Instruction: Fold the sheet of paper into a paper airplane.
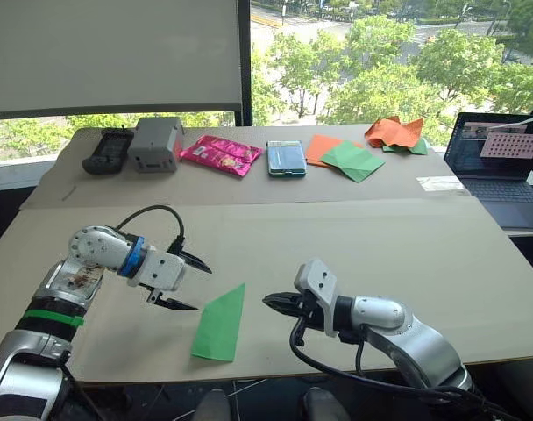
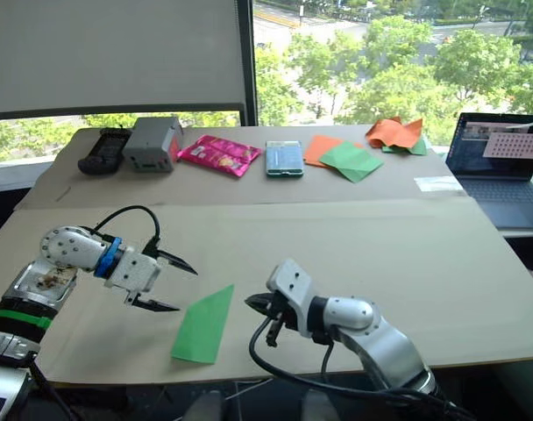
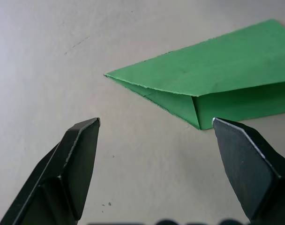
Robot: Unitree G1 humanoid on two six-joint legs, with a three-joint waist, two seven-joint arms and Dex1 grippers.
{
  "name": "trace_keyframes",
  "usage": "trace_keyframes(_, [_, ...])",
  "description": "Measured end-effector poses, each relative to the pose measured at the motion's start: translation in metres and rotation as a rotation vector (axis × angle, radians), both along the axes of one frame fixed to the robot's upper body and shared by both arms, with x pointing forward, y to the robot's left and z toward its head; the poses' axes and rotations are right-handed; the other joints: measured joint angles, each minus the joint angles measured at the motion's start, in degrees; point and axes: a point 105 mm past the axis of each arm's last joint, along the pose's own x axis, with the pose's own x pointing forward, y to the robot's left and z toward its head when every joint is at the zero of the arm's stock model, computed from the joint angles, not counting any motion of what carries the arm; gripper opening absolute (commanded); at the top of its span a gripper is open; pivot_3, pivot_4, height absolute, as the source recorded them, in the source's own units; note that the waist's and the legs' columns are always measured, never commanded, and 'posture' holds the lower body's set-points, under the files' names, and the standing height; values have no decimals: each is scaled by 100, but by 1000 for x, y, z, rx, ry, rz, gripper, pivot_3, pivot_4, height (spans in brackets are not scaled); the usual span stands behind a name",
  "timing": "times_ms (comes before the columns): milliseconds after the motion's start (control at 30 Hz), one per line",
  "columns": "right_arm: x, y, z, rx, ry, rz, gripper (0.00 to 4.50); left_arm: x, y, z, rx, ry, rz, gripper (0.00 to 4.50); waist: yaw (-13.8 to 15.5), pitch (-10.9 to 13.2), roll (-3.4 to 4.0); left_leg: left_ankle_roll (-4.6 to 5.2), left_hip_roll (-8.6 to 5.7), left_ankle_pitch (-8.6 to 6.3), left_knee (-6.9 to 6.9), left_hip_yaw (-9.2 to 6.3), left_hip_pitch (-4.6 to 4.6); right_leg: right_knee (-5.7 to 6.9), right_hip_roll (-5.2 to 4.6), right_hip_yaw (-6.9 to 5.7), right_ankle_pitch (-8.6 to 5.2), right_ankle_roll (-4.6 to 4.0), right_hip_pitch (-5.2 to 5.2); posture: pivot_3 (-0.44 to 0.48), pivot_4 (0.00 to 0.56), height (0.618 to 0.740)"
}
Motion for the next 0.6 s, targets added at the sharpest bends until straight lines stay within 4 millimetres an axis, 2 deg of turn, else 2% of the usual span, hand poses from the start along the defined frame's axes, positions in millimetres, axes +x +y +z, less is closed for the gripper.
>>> trace_keyframes(67, [1,-1,0,0,-2,-8,0,1,-13,0,-12,-42,-96,3900,6,0,0,6,0,4,2,0,-3,4,2,1,1,1,7,0,150,718])
trace_keyframes(100, [1,-1,0,0,-4,-12,0,0,-18,-1,-5,-61,-141,3369,6,0,0,7,0,5,2,0,-2,6,2,2,1,2,13,0,150,718])
trace_keyframes(200, [3,-3,0,0,-6,-36,0,-3,-21,-8,20,-84,-212,2436,-23,-1,3,25,0,15,2,-1,11,13,4,2,5,7,64,0,150,718])
trace_keyframes(433, [6,-5,0,0,-14,-65,0,-10,-26,-24,53,-65,-302,38,-48,-1,6,26,0,16,2,-4,9,13,4,1,4,7,75,0,150,718])
trace_keyframes(600, [7,-6,0,-1,-18,-76,0,-9,-26,-22,52,-74,-307,38,-46,-1,6,29,0,18,2,-2,6,13,4,1,4,7,84,0,150,718])
